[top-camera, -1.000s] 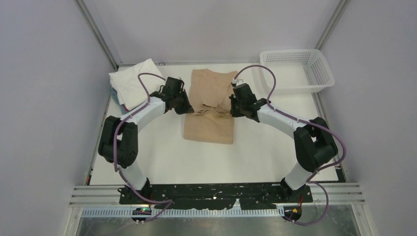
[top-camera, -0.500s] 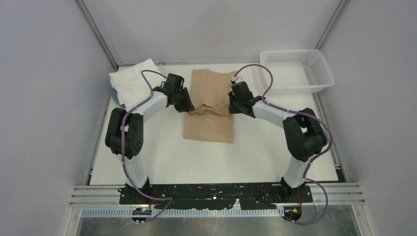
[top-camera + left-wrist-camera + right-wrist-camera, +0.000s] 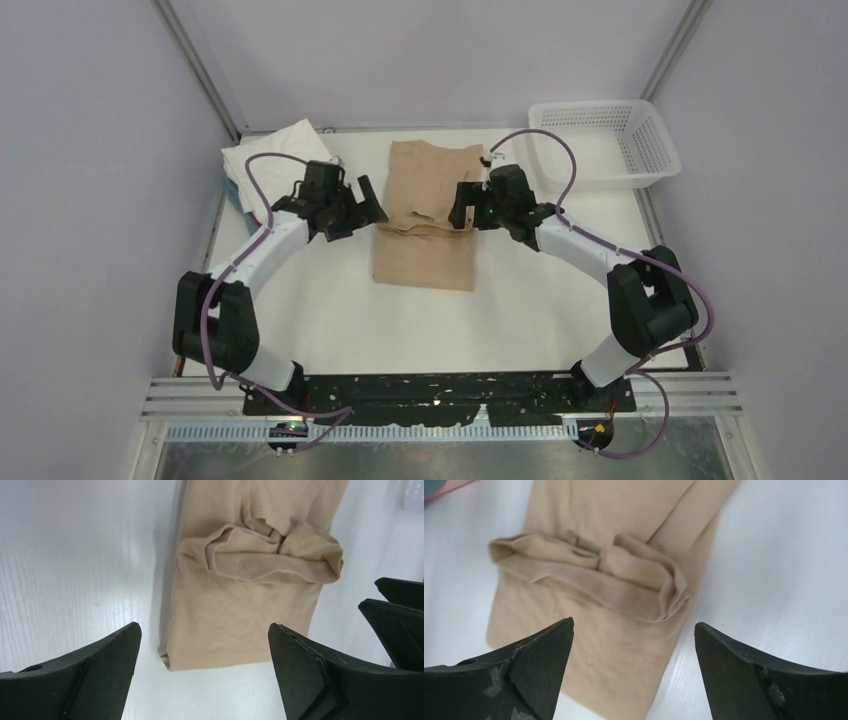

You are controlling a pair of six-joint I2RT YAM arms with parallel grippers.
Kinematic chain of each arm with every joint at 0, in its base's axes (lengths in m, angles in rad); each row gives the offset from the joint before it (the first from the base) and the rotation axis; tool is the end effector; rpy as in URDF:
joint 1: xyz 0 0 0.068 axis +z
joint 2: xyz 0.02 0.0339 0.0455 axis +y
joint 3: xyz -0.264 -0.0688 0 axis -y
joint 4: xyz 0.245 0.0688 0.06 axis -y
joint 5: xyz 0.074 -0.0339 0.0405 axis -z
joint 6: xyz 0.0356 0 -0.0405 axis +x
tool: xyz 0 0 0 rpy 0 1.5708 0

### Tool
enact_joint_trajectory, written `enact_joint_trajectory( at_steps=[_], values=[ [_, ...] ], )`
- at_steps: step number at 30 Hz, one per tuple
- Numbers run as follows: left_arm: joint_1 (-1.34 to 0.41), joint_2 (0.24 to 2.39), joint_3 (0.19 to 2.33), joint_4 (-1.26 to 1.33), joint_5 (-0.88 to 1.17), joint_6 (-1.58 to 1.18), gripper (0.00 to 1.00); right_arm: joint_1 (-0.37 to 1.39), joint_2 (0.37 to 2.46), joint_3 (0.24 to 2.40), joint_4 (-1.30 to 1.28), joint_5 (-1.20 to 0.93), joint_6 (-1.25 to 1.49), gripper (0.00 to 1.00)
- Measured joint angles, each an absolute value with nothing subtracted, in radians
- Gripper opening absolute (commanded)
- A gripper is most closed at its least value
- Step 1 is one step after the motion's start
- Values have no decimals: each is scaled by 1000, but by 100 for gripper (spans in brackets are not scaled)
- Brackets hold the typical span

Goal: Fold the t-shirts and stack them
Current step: Fold the folded rectangular tshirt in 1/3 of the way

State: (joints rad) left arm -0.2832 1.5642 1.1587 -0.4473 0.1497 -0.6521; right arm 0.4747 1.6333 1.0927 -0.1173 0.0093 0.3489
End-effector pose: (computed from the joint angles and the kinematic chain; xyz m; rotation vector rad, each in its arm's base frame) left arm 0.3239 -0.0998 0.2537 -0.3896 2.4723 -0.5907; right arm 0.3240 0.1662 0.2353 -0.1372 2.2607 0.4355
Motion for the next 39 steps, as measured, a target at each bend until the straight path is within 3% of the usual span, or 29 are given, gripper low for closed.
enact_joint_trajectory(
  at_steps=[5, 13, 21, 27, 37, 39],
  values=[
    [-284, 1420, 963, -423, 136, -680, 100, 554, 1601, 1022, -47, -167, 341, 95],
    [-284, 1245, 659, -410, 105, -731, 99, 672, 1838, 1163, -26, -282, 325, 95],
    [-284, 1092, 513, -388, 105, -751, 99, 618, 2099, 1478, -41, -149, 330, 95],
    [-284, 1132, 521, -320, 120, -751, 99, 557, 2082, 1588, -44, -77, 310, 95],
    [-284, 1388, 648, -191, 213, -752, 53, 556, 1498, 1001, 19, 30, 330, 95],
    [-284, 1418, 654, -176, 233, -752, 50, 557, 1450, 944, 21, 40, 347, 95]
  ],
)
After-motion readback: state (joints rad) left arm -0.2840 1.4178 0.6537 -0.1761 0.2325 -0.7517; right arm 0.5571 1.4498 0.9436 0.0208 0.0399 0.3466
